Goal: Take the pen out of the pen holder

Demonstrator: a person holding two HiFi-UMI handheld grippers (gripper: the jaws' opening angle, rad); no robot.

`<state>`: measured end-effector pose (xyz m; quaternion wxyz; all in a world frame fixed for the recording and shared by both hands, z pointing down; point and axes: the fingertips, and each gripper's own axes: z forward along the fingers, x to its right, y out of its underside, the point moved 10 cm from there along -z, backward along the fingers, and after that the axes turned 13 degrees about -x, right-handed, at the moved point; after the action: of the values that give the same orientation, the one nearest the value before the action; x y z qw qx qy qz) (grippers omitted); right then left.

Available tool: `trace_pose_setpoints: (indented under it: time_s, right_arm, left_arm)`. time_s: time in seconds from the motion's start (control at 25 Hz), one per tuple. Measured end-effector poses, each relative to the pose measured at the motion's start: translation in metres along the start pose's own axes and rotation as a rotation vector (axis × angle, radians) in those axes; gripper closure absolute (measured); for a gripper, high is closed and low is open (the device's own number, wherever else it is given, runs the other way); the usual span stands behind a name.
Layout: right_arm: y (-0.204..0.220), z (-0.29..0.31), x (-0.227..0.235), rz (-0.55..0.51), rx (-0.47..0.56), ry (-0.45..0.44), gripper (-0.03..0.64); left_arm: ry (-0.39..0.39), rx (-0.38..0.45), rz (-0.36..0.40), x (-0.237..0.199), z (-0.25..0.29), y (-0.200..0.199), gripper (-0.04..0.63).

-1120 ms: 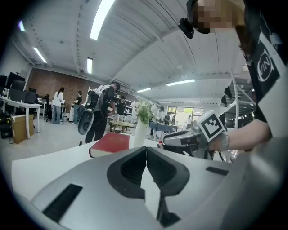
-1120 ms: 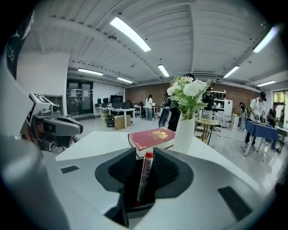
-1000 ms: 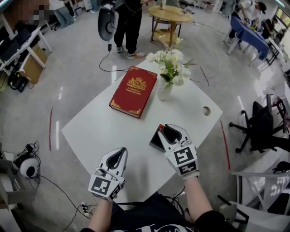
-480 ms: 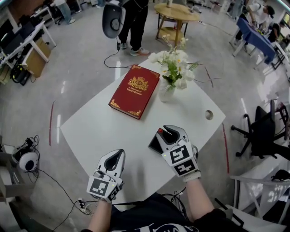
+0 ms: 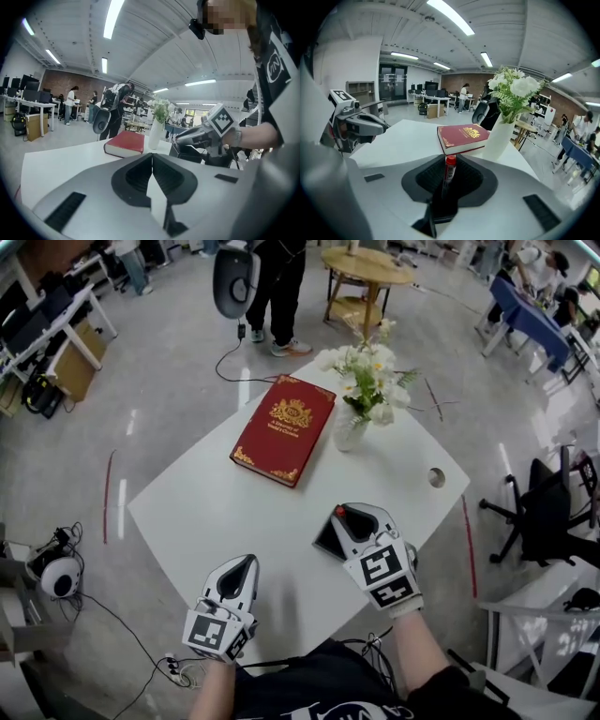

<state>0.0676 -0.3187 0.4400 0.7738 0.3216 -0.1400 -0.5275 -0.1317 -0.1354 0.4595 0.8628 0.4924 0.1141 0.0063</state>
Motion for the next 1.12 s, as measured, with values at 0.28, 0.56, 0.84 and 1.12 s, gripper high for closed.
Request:
trace_pose_setpoints:
  time_s: [0.28,0.56,0.84,1.12]
  right_arm:
    - [-0.001,-0.029,-0.005,0.162,0.116,0.044,0.537]
    - [0.009,-0.063,-0.020,0.277,0.202,0.101,0.537]
    - [0.014,-0.090,-0.035,0.348,0.303,0.182,0.537]
    - [0.008,-0.121,-0.048,0.360,0.417,0.222,0.538]
  left_arm:
    - [0.068,0.025,0.003,-0.015,-0.001,-0.001,0.589]
    - [0.136,0.060,0.039,-0.021,-0.005,-0.015,0.590]
    - [0.176,0.072,0.069,-0.025,-0.015,-0.018,0.589]
    - [0.224,0.090,0.090,-0.018,-0.017,-0.024,0.589]
